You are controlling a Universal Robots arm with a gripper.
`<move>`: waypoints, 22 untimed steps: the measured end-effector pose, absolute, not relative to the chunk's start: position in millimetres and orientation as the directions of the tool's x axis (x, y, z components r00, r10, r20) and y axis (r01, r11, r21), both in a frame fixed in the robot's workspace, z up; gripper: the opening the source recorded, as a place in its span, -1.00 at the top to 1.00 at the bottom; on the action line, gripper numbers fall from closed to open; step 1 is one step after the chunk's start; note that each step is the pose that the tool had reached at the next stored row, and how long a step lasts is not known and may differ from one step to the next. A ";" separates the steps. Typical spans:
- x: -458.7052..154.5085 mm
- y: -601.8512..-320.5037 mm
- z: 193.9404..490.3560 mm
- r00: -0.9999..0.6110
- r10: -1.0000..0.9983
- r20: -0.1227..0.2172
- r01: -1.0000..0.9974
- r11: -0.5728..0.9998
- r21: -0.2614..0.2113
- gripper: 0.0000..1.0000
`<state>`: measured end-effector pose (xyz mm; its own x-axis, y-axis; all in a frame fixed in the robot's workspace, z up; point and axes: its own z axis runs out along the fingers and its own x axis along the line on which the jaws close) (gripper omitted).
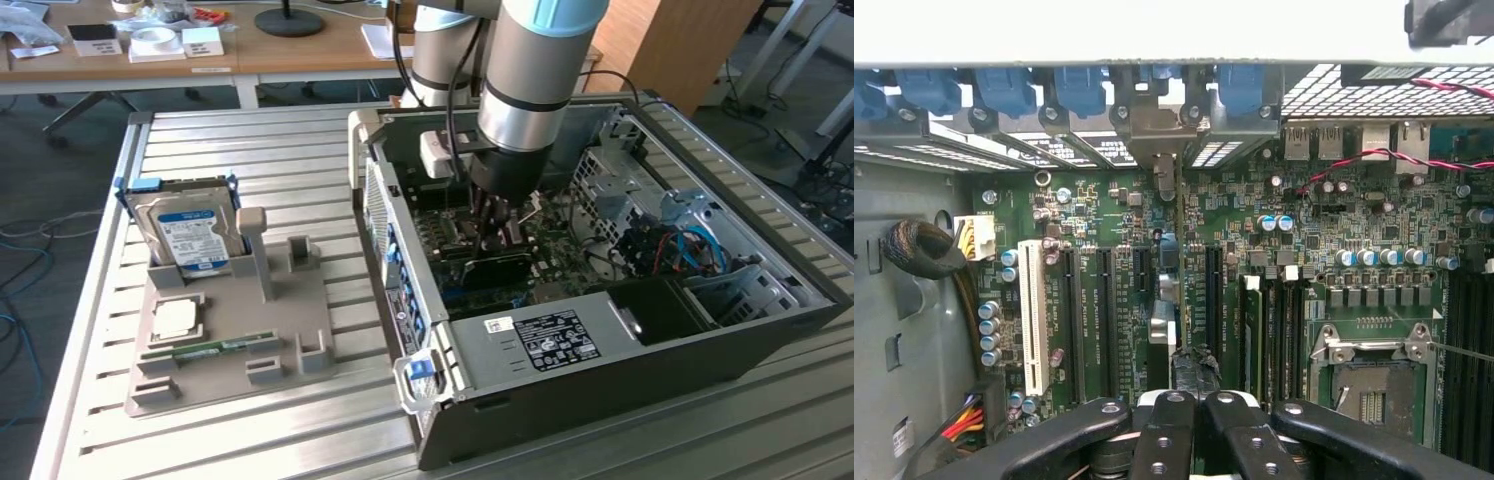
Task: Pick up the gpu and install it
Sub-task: 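Press down on the gpu until it lock into place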
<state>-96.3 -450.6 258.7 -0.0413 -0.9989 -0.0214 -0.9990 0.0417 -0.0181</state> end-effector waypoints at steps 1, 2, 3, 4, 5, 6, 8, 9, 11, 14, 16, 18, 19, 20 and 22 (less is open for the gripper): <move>-96.3 -450.6 258.7 -0.041 -0.999 -0.021 -0.999 0.042 -0.018 0.79; -96.3 -450.6 258.7 -0.041 -0.999 -0.021 -0.999 0.042 -0.018 0.79; -96.3 -450.6 258.7 -0.041 -0.999 -0.021 -0.999 0.042 -0.018 0.79; -96.3 -450.6 258.8 -0.041 -0.999 -0.021 -0.999 0.042 -0.018 0.79; -96.3 -450.5 259.3 -0.041 -0.999 -0.022 -0.999 0.042 -0.018 0.79; -96.3 -450.4 260.1 -0.041 -0.999 -0.022 -0.999 0.042 -0.019 0.79; -96.4 -450.3 262.9 -0.042 -0.999 -0.023 -0.999 0.042 -0.019 0.79; -96.5 -450.5 265.8 -0.042 -0.999 -0.021 -0.999 0.042 -0.018 0.79; -96.4 -450.5 270.4 -0.042 -0.999 -0.021 -0.999 0.042 -0.018 0.79; -96.3 -450.5 278.4 -0.041 -0.999 -0.020 -0.999 0.042 -0.018 0.79; -96.2 -450.5 284.6 -0.041 -0.999 -0.019 -0.999 0.042 -0.018 0.79; -96.3 -450.5 291.3 -0.041 -0.999 -0.018 -0.999 0.042 -0.018 0.79; -96.3 -450.5 294.7 -0.041 -0.999 -0.018 -0.999 0.042 -0.018 0.79; -96.3 -450.4 298.2 -0.041 -0.999 -0.017 -0.999 0.042 -0.018 0.79; -96.3 -450.3 305.0 -0.041 -0.999 -0.016 -0.999 0.042 -0.018 0.79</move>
